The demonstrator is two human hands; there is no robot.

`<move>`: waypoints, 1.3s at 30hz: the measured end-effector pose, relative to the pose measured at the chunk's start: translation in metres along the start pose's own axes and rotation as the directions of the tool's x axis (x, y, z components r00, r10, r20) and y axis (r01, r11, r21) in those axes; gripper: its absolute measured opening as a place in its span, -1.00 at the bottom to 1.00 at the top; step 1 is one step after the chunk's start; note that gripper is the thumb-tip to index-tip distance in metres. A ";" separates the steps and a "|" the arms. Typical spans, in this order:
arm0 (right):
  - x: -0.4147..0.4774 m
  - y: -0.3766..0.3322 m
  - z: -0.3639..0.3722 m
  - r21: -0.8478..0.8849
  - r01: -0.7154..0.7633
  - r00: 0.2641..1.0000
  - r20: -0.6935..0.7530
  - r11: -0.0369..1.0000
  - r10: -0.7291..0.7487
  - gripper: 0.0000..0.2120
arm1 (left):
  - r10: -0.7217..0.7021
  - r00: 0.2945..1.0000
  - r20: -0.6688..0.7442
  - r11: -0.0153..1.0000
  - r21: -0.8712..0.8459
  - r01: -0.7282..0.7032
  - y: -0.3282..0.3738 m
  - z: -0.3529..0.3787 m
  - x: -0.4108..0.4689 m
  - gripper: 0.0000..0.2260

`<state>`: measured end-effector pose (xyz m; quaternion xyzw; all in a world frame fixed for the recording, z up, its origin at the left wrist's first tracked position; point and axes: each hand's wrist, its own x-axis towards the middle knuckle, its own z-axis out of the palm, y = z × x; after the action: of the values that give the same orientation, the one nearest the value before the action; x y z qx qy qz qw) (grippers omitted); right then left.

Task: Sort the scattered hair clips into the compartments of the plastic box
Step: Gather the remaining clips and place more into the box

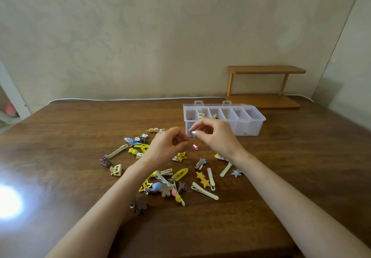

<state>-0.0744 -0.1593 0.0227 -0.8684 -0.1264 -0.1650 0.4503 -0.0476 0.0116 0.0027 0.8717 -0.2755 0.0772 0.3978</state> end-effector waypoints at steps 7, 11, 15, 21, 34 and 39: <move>-0.021 -0.013 0.012 -0.099 0.175 0.835 0.542 0.980 -0.095 -0.81 | -0.060 0.979 -0.194 0.982 0.166 0.093 -0.015 -0.010 0.001 -0.88; -0.029 -0.009 0.017 -0.173 0.258 0.746 0.661 0.950 -0.082 -0.74 | -0.073 0.975 -0.211 0.979 0.171 0.110 -0.019 -0.013 0.002 -0.89; -0.029 -0.006 0.018 -0.184 0.265 0.769 0.632 0.947 -0.092 -0.80 | -0.067 0.980 -0.186 0.978 0.182 0.102 -0.020 -0.011 0.002 -0.90; -0.027 -0.001 0.014 -0.107 0.168 0.842 0.532 0.980 -0.086 -0.86 | -0.019 0.986 -0.165 0.976 0.209 0.054 -0.018 -0.007 0.001 -0.91; 0.004 0.020 -0.013 -0.046 -0.056 0.993 -0.107 0.997 0.051 -0.89 | 0.042 0.994 -0.106 0.974 0.225 -0.017 -0.012 -0.004 -0.001 -0.89; 0.047 0.026 -0.026 -0.094 -0.068 0.976 -0.211 0.993 0.047 -0.86 | 0.034 0.995 -0.097 0.973 0.233 -0.011 -0.011 -0.004 -0.001 -0.89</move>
<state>-0.0263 -0.1919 0.0367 -0.8711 -0.0449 -0.2480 0.4214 -0.0416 0.0209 -0.0023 0.9041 -0.2541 0.1567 0.3058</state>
